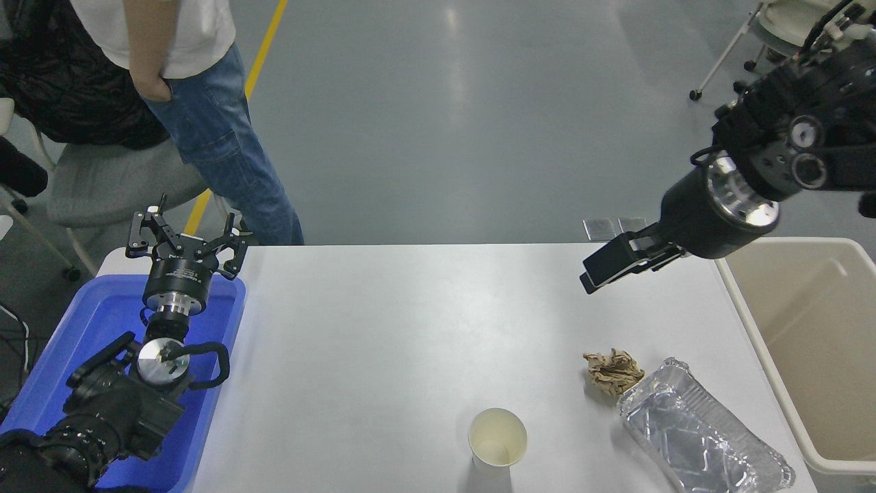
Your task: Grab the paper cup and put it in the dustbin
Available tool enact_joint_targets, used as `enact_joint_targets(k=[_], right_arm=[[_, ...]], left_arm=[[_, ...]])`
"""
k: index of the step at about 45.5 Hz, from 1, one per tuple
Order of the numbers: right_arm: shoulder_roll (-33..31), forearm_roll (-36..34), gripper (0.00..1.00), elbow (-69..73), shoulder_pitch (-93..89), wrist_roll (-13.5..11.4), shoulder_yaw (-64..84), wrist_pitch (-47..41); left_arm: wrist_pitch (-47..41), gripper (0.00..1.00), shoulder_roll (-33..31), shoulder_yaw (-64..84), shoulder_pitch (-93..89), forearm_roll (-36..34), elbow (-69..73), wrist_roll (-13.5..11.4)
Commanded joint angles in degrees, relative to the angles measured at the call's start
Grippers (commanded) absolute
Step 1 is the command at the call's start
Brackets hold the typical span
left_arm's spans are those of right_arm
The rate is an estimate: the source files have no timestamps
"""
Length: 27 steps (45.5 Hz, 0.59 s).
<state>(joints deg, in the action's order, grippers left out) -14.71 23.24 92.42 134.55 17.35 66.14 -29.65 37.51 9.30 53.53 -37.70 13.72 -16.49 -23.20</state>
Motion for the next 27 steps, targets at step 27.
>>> enact_joint_targets(k=[27], right_arm=[[9.35,-16.74,1.0,0.65,-2.98,-0.04,0.12,-1.55]], left_arm=[[0.02,0.99,-0.24,0.44,0.26,0.08,-0.04,0.0]])
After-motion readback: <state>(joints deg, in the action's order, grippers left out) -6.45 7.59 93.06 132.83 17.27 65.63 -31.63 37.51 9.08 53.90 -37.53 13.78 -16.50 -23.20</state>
